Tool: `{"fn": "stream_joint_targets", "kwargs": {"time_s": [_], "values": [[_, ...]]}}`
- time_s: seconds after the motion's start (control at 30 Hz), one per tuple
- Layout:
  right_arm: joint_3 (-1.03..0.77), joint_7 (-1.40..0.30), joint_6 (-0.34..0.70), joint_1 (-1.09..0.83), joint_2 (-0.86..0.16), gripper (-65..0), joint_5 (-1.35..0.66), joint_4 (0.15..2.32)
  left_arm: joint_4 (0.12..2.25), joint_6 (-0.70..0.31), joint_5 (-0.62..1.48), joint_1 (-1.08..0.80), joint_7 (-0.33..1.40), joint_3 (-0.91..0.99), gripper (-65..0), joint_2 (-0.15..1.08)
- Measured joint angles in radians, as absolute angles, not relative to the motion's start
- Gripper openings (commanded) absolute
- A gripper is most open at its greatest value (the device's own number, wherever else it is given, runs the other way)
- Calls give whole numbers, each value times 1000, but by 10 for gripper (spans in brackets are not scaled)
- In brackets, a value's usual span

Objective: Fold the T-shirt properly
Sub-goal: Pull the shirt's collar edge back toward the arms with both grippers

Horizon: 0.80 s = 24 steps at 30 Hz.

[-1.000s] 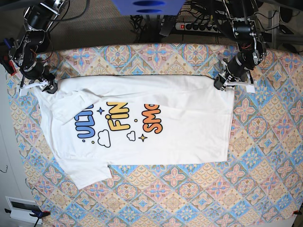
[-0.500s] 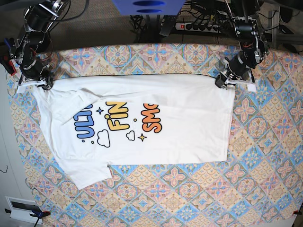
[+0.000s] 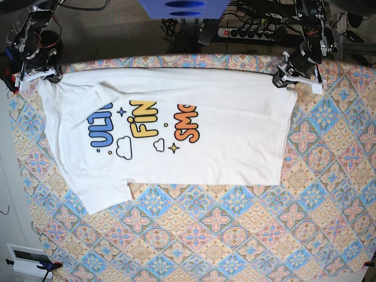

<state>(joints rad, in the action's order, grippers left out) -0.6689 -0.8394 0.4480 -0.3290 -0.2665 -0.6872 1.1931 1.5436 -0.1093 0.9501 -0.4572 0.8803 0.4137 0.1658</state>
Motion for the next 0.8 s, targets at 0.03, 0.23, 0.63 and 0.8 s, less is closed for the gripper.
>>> {"fn": "stream_joint_targets", "kwargs": {"time_s": [0.03,0.23,0.63,0.8], "values": [[-670,-839,443,-344,-269,-636,-681,1207,1545,-110,951,-472,883,414,-650,166],[-670,-842,437,-369,-268,-629,-674,1227,1544,-110,950,-498,886,414,-650,164],[-674,-842,429,-383,-236,-424,-654,1312,1549,-110,958,-501,955,415,-399,167],[-680,-842,426,-397,-236,-418,-655,1345,1550,-113,965,-502,971,415,-364,167]]}}
